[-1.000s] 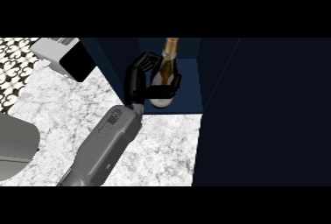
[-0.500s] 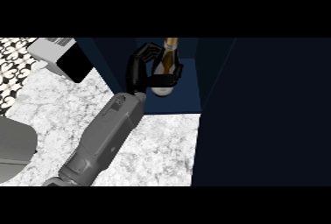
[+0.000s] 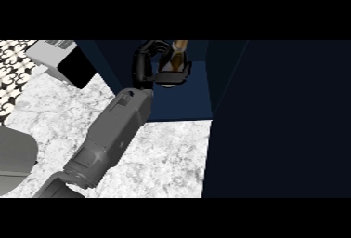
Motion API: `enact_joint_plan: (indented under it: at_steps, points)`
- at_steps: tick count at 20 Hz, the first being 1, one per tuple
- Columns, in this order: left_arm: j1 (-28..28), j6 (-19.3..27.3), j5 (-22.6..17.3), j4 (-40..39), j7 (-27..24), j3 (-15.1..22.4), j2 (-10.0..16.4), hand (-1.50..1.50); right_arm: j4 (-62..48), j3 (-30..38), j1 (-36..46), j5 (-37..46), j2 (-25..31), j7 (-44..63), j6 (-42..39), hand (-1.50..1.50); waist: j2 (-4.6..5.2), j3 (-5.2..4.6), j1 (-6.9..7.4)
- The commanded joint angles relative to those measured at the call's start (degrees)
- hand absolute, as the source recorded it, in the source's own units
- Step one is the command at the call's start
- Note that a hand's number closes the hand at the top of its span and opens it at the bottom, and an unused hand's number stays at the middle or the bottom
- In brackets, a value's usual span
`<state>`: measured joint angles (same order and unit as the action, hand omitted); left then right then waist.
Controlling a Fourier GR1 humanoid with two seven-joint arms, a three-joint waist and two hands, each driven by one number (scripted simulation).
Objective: Pick up the wine, place it into the cabinet and close the cabinet
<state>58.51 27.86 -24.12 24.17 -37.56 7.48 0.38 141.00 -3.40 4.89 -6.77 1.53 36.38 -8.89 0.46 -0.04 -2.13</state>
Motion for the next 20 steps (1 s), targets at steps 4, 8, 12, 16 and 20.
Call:
enact_joint_plan:
  at_steps: [4, 8, 12, 16, 20]
  points:
    - [5.8, -0.5, -0.6, -8.5, -2.4, -3.5, -0.4, 1.50, 3.8, 0.4, -1.0, -3.5, -0.2, 0.9, 0.6, -1.50, 0.39, 0.02, -0.82]
    - [5.5, -3.0, -3.0, -9.7, -1.7, -7.4, -0.3, 1.50, 5.4, -1.3, -2.7, -3.3, 0.3, 1.3, -0.6, -1.50, 0.35, 0.01, -0.72]
    - [6.5, -4.8, -5.4, -11.0, -1.5, -10.3, 0.1, 1.50, 5.5, 1.3, -4.6, -6.5, 0.6, -1.4, -2.3, -1.50, 0.49, 0.07, -1.34]
    - [5.6, -6.6, -5.4, -13.0, -4.2, -11.2, 0.3, 1.50, 5.7, -1.3, -2.5, -3.3, -0.9, 1.5, 0.5, -1.50, 0.52, -0.01, -1.05]
    - [6.5, -6.4, -4.9, -14.2, -5.2, -11.6, -0.4, 1.50, 3.6, -2.8, -2.5, -0.2, -1.2, -0.5, 0.1, -1.50, 0.47, 0.00, -0.79]
